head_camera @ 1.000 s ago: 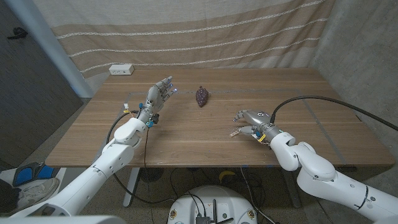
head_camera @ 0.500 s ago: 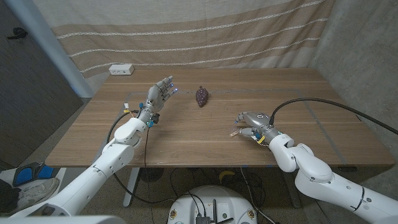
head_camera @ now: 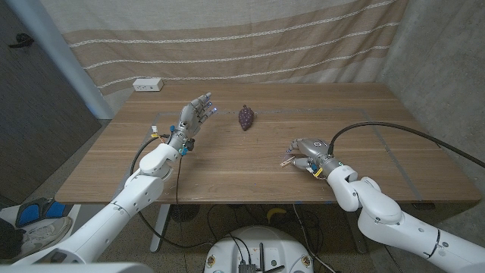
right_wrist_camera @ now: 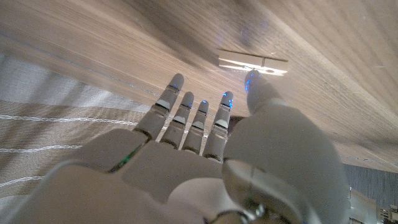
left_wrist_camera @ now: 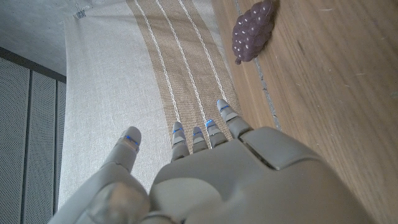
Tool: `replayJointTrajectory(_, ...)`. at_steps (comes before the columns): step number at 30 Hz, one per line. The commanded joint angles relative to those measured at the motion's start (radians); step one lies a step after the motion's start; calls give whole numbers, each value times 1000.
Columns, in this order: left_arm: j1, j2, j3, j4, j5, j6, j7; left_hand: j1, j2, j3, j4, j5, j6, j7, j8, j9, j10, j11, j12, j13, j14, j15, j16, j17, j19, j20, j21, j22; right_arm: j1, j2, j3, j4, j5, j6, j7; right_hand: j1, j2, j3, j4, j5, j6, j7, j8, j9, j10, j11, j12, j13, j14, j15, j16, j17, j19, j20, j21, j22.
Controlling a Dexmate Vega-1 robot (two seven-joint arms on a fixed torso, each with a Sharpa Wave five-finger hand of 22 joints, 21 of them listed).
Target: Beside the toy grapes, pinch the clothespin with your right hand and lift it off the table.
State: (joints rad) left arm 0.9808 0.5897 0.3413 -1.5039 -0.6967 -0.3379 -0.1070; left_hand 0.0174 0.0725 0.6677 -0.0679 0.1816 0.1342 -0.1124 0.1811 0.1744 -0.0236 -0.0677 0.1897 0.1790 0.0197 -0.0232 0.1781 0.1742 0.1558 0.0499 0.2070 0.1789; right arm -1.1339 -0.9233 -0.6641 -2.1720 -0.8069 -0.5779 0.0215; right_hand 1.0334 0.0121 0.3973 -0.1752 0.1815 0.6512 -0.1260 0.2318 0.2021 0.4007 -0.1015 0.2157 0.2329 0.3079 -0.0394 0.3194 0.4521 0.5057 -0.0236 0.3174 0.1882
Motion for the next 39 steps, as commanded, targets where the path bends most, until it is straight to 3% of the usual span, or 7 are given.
replayJointTrajectory(1, -1, 0, 0, -4, 0, 6, 6, -10, 19, -7, 1, 1, 5, 2, 3, 3, 2, -2, 7, 3, -2, -4, 5, 5, -1, 5, 1, 6, 0, 3, -1, 39, 21, 21, -26, 1, 8, -10, 3, 0, 26, 9, 14, 5, 24, 2, 11, 3, 15, -139, 7, 6, 15, -8, 8, 3)
replayJointTrajectory(15, 1, 4, 3, -13, 8, 10, 12, -7, 19, -7, 0, 2, 4, 1, 2, 3, 2, -5, 7, 3, -2, -4, 5, 4, -1, 4, 1, 6, -8, 6, 1, 75, 66, 58, -76, -25, -7, -45, 21, -6, 110, 21, 43, 6, 63, 6, 20, 4, 47, -151, 27, 10, 36, -12, 17, 5)
replayJointTrajectory(22, 3, 8, 3, -18, 12, 13, 16, -5, 19, -7, -2, 2, 3, 0, 2, 3, 2, -4, 7, 3, -2, -3, 4, 3, 0, 5, 1, 6, -11, 16, 5, 84, 81, 57, -109, -78, -18, -81, 43, -1, 189, 51, 73, 9, 103, -10, 29, 5, 71, -145, 39, 10, 46, -2, 21, 6)
replayJointTrajectory(29, 7, 8, 1, -22, 12, 11, 20, -2, 19, -6, -4, 2, 2, 0, 2, 3, 2, 0, 7, 3, -1, -3, 4, 3, 0, 5, 1, 6, -5, 13, 2, 73, 76, 23, -94, -74, -15, -83, 38, 3, 210, 48, 82, 10, 105, -11, 27, 5, 73, -149, 41, 10, 48, 0, 22, 6)
replayJointTrajectory(37, 7, 7, 2, -20, 12, 6, 14, 1, 20, -5, -7, 3, 2, 1, 2, 3, 2, -3, 7, 3, -1, -2, 4, 2, 0, 4, 1, 5, -16, 20, 7, 88, 72, 16, -154, -52, -12, -87, 22, 8, 285, 55, 118, 18, 125, -16, 29, 7, 83, -157, 49, 11, 52, 1, 25, 6)
replayJointTrajectory(39, 7, 8, 3, -22, 12, 8, 15, 1, 20, -5, -7, 3, 2, 1, 2, 3, 1, -2, 7, 3, -1, -2, 4, 2, 0, 4, 1, 5, -18, 25, 6, 96, 68, 13, -173, -51, -14, -94, 22, 8, 324, 65, 144, 30, 138, -20, 32, 9, 100, -156, 59, 13, 58, 3, 28, 7)
